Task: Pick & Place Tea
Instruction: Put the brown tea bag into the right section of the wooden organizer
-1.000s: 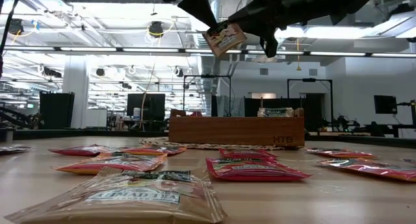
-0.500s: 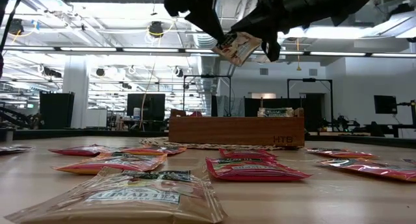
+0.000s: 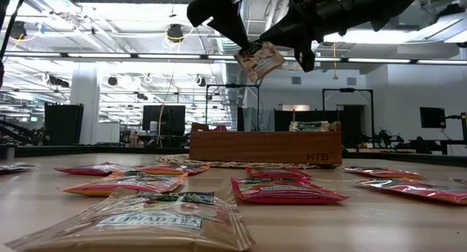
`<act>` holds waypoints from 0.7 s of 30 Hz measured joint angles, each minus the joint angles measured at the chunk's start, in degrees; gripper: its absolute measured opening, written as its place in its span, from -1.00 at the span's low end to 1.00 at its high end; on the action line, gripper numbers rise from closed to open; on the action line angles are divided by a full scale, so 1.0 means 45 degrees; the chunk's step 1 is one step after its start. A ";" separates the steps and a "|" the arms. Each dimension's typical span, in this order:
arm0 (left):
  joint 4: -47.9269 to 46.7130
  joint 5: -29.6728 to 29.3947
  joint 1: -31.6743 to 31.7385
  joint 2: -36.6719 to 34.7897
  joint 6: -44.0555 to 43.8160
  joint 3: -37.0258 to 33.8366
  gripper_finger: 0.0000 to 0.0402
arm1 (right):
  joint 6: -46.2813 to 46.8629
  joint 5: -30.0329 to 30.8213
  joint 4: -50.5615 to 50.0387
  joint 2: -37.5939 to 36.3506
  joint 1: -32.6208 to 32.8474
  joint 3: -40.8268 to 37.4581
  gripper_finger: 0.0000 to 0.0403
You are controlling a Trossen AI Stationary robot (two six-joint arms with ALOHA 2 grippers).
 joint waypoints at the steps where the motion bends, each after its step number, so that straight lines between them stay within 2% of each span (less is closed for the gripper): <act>1: 0.0006 -0.0081 0.0000 0.0000 0.0004 0.0000 -1.00 | 0.0000 -0.0005 -0.0005 0.0000 -0.0041 0.0000 -1.00; 21: 0.0662 -0.0388 0.0000 -0.0005 -0.0026 -0.0010 -0.96 | -0.0030 0.0053 -0.0131 0.0000 -0.0233 0.0000 -1.00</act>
